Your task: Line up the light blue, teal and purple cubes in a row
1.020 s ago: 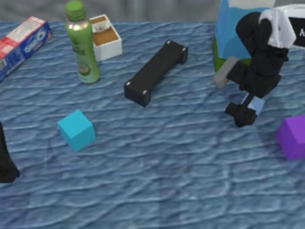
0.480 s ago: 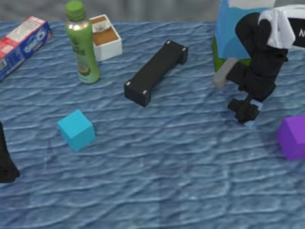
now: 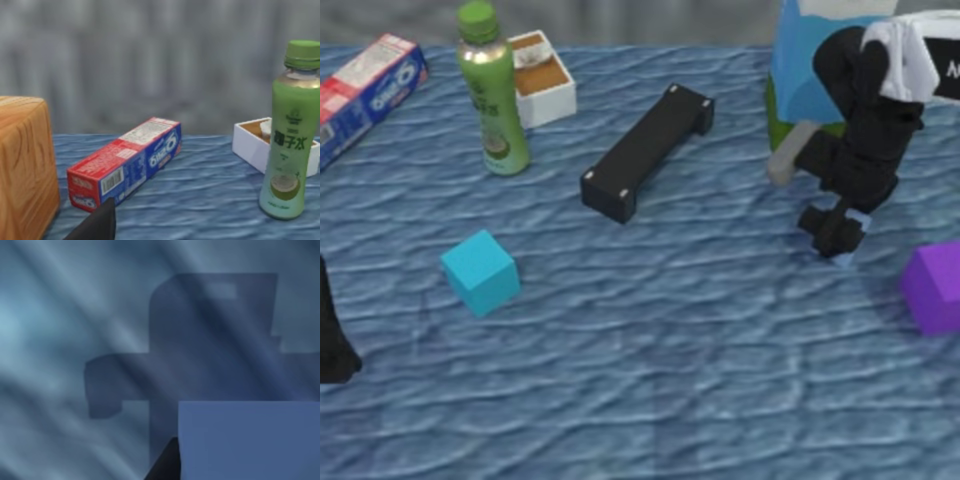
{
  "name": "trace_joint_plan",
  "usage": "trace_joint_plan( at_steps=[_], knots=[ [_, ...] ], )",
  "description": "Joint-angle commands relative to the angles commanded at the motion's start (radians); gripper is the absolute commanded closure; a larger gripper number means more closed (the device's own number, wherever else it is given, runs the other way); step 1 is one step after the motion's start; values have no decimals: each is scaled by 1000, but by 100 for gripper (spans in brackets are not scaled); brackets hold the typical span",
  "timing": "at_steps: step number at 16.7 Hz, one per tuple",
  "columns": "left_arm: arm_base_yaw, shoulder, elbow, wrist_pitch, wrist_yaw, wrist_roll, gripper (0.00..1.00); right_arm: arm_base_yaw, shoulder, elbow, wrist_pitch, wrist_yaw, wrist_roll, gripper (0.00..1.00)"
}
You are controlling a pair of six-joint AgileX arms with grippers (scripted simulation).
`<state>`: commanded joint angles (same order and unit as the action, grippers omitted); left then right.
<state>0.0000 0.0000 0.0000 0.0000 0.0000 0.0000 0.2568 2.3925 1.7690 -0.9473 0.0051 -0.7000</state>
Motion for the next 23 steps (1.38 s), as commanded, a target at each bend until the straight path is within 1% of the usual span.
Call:
trace_joint_plan(
  at_steps=[1,2,4,10,16,19,23],
  knots=[
    [0,0,0,0,0,0,0,0,0,0,0,0,0,100],
    [0,0,0,0,0,0,0,0,-34,1,-20,-12,13,100],
    [0,0,0,0,0,0,0,1,-38,18,-38,-12,11,100],
    [0,0,0,0,0,0,0,8,-95,151,-238,-13,10,100],
    [0,0,0,0,0,0,0,6,-103,159,-251,-13,10,100],
    [0,0,0,0,0,0,0,66,-152,99,-236,-14,-31,100],
    [0,0,0,0,0,0,0,213,-273,-56,-203,-17,-135,100]
  ],
)
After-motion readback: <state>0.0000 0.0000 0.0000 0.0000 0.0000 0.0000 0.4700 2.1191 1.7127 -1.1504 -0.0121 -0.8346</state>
